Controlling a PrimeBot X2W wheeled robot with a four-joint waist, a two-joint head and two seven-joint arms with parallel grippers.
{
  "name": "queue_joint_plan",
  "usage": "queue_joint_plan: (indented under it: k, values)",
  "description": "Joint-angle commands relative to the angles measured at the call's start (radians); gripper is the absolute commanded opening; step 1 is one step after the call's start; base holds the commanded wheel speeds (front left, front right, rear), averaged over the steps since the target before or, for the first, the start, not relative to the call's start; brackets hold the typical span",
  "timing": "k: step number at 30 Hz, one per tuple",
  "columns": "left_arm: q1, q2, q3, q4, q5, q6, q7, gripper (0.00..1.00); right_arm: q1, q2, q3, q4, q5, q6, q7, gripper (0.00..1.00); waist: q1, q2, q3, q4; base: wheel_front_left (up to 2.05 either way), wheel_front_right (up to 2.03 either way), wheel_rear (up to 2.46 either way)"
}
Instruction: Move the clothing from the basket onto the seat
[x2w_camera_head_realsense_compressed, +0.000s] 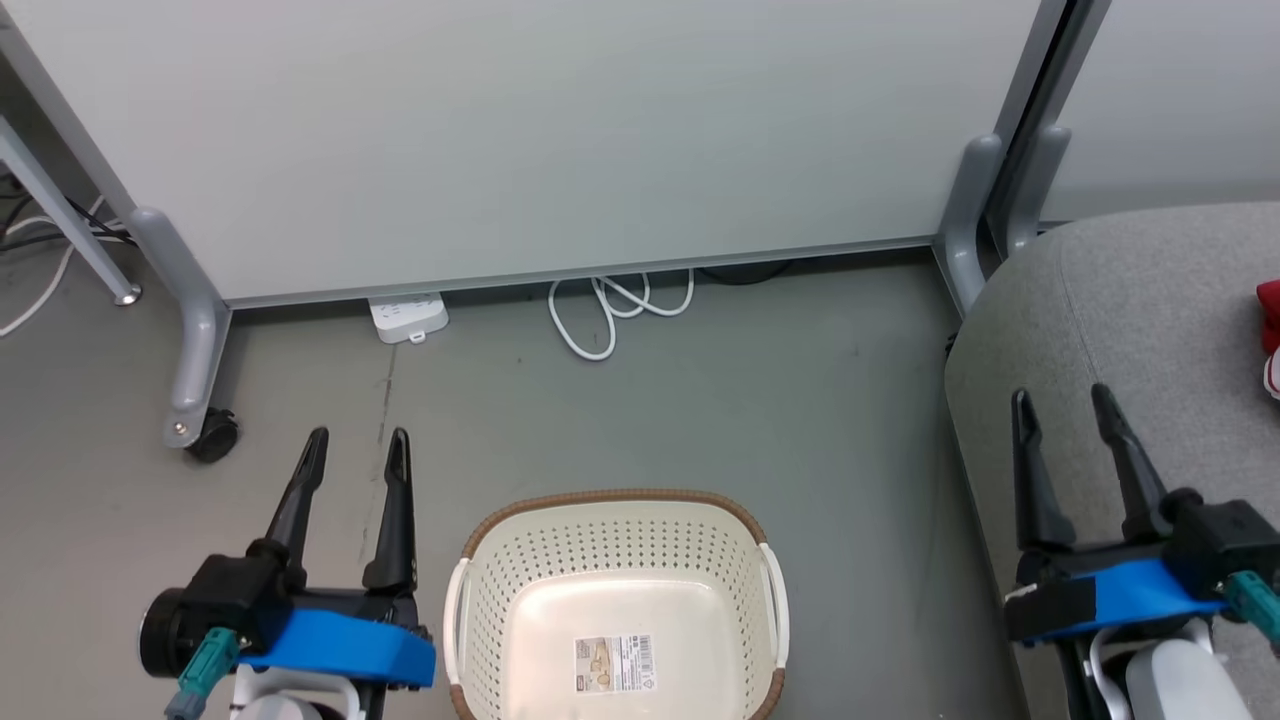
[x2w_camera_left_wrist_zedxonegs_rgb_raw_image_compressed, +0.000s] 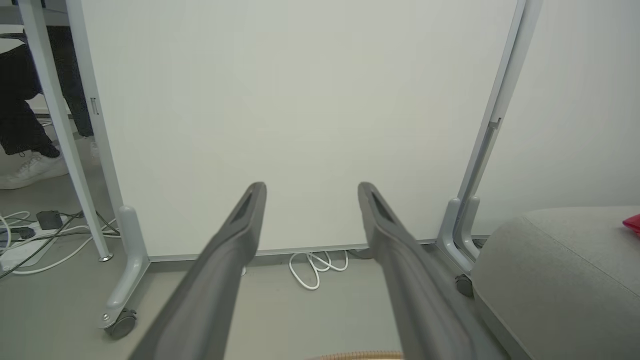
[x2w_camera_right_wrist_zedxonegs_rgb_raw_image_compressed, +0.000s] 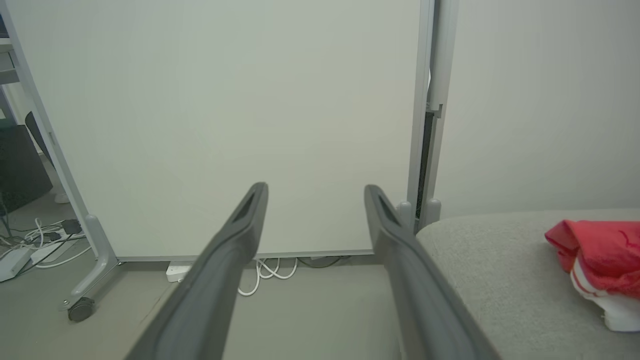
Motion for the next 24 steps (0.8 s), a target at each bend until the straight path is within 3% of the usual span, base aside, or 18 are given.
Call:
queue_joint_plan:
  k: [1,22,23,24]
  values:
    - [0.02,0.001,0.01,0.001,0.003,-0.006,-0.003,1.0,0.027,0.011,-0.002,0.004,0.003,-0.001,0.0,1.0,0.0002,0.0,-0.014,0.008,0.0,0.0,0.0]
    - [0.108,-0.002,0.027,0.032,-0.014,-0.024,-0.003,1.0,0.132,0.07,-0.024,0.024,0.016,-0.001,-0.001,1.0,0.0002,0.0,-0.064,0.017,0.0,0.0,0.0]
    - [0.098,-0.005,0.026,0.034,-0.015,-0.024,0.0,0.0,0.122,0.066,-0.024,0.026,0.015,0.0,0.0,0.0,0.0002,0.0,-0.064,0.017,0.0,0.0,0.0]
    - [0.101,-0.006,0.025,0.042,-0.016,-0.024,0.002,0.0,0.122,0.066,-0.024,0.035,0.016,0.0,0.0,0.0,0.0003,0.0,-0.065,0.017,0.0,0.0,0.0]
